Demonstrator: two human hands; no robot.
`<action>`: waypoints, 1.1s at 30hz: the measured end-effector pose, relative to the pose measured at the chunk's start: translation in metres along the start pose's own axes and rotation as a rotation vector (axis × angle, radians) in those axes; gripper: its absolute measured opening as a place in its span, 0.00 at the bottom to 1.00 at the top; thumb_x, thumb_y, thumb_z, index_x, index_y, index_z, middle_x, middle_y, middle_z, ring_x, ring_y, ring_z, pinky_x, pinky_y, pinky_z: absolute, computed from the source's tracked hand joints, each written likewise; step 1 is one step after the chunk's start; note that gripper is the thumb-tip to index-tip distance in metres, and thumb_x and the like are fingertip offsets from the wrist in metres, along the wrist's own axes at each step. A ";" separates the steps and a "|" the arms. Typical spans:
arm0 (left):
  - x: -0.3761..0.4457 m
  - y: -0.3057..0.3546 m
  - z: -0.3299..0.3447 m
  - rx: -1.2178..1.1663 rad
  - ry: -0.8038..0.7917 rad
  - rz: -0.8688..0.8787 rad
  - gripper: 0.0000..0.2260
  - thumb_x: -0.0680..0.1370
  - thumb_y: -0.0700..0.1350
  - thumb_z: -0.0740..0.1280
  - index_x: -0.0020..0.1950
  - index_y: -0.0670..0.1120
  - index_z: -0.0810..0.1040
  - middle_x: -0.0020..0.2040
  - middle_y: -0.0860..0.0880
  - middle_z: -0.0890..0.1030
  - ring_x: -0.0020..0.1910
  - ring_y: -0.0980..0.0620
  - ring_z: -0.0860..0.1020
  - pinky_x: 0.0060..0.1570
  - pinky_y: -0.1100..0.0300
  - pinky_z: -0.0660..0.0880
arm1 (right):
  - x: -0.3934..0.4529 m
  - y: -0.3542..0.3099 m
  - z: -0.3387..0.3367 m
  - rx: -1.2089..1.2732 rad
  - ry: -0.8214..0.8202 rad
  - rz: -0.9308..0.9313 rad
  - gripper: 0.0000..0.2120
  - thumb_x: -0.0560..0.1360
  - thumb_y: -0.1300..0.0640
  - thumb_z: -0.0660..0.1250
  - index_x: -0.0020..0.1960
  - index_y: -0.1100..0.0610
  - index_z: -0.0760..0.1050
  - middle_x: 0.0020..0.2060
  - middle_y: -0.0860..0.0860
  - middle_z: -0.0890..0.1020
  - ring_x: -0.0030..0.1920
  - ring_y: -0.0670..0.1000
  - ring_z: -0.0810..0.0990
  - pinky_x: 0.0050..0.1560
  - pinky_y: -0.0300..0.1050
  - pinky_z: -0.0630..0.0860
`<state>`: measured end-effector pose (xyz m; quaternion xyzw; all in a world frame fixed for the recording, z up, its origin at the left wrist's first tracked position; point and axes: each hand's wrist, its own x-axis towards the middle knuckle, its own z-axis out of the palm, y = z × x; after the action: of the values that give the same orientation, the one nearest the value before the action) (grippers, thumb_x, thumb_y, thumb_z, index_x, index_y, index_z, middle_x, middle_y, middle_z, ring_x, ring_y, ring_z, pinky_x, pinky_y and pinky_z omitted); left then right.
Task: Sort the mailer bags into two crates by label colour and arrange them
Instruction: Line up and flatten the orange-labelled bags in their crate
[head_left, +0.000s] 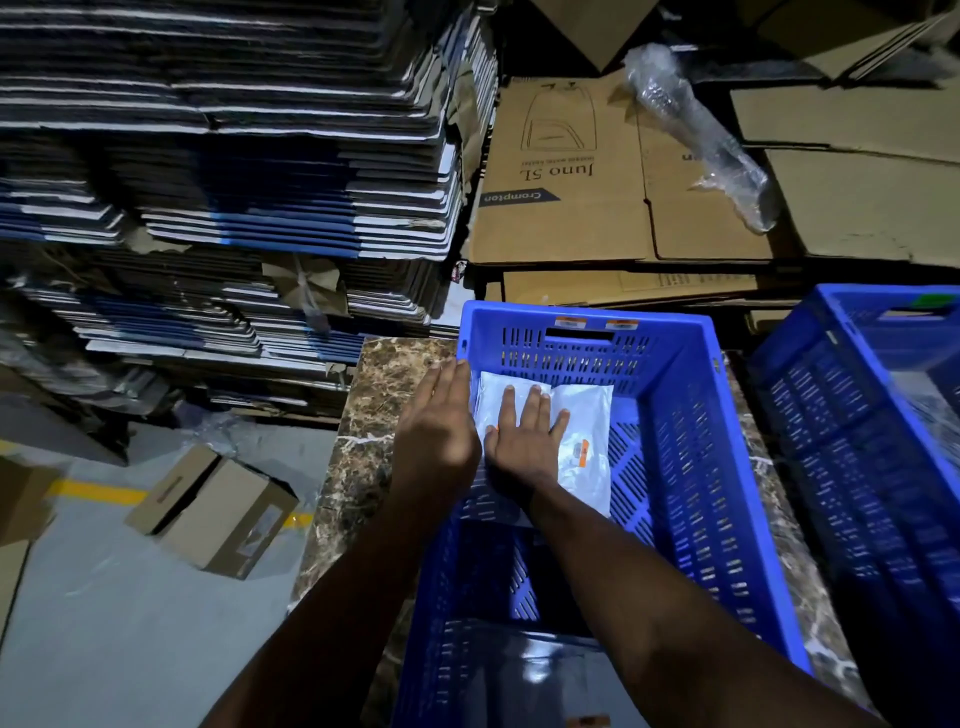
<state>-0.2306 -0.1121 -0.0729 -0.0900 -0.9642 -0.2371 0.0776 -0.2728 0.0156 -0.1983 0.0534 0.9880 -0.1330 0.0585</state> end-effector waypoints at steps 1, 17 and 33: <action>-0.001 -0.001 0.000 0.003 -0.004 0.006 0.29 0.77 0.46 0.49 0.79 0.42 0.62 0.77 0.44 0.65 0.78 0.45 0.60 0.76 0.46 0.61 | 0.001 -0.001 -0.001 -0.009 -0.009 0.002 0.33 0.82 0.43 0.48 0.81 0.54 0.42 0.79 0.64 0.45 0.80 0.64 0.44 0.74 0.70 0.36; -0.004 -0.003 0.000 -0.058 0.004 0.010 0.29 0.76 0.43 0.54 0.78 0.42 0.62 0.77 0.43 0.66 0.78 0.44 0.61 0.75 0.44 0.61 | -0.014 -0.007 0.007 0.016 0.005 -0.158 0.30 0.82 0.47 0.48 0.82 0.50 0.43 0.80 0.56 0.38 0.79 0.58 0.34 0.77 0.62 0.35; -0.001 0.015 -0.017 0.251 -0.084 0.067 0.28 0.79 0.41 0.57 0.80 0.43 0.57 0.80 0.46 0.60 0.79 0.48 0.56 0.78 0.54 0.52 | -0.106 0.029 -0.108 0.337 0.079 -0.230 0.23 0.83 0.49 0.58 0.76 0.54 0.64 0.65 0.57 0.77 0.65 0.58 0.74 0.61 0.51 0.73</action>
<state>-0.2250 -0.1074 -0.0519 -0.1214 -0.9852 -0.1078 0.0555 -0.1753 0.0630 -0.0886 -0.0456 0.9528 -0.3000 -0.0057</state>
